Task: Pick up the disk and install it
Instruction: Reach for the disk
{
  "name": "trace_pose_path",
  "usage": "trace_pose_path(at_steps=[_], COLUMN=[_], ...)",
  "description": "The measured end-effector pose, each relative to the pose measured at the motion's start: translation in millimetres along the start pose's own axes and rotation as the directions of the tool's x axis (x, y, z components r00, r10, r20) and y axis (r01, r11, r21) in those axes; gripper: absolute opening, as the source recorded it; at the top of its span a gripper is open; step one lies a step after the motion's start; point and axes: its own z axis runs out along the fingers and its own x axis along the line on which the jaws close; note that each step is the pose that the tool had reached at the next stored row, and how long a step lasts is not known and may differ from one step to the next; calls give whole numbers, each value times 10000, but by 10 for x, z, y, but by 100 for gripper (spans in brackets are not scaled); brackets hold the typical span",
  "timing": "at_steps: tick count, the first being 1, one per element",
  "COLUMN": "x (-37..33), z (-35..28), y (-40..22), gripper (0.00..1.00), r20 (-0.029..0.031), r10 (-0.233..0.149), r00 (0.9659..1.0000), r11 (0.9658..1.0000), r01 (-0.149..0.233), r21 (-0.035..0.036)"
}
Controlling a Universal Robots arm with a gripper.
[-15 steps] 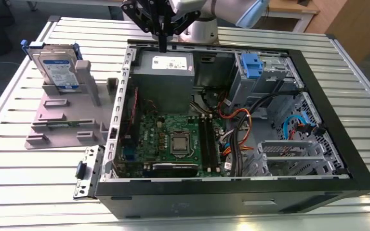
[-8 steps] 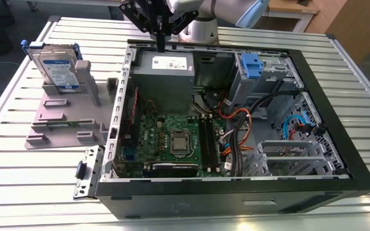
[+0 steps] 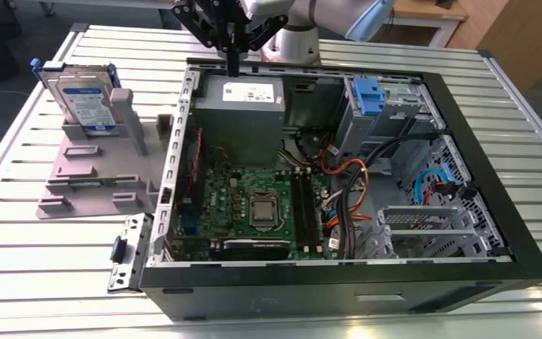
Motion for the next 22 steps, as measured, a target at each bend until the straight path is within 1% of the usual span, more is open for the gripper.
trace_pose_path(at_steps=[22], x=[35], z=[-1], y=[-3], gripper=[10], r20=[0], r10=[0], r00=[10000], r11=[10000], r01=[0], r21=[0])
